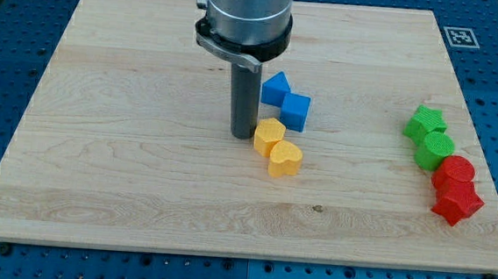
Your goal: Align the yellow blocks vertically below the blue cube
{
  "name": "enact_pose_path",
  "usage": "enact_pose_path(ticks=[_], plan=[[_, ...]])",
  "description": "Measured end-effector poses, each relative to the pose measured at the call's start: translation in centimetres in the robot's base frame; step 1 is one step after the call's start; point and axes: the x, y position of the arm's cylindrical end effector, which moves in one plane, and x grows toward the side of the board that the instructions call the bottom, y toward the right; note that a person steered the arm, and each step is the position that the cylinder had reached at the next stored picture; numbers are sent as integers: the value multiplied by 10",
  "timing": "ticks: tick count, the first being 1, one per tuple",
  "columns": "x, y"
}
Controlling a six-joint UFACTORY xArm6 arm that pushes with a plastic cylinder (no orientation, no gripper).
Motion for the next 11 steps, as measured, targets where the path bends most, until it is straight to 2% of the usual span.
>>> enact_pose_path(ticks=[1, 2, 5, 6, 7, 8, 10, 11], plan=[[9, -19], [47, -18], [28, 41], [34, 30], [63, 4], [92, 16], [95, 88], [95, 88]])
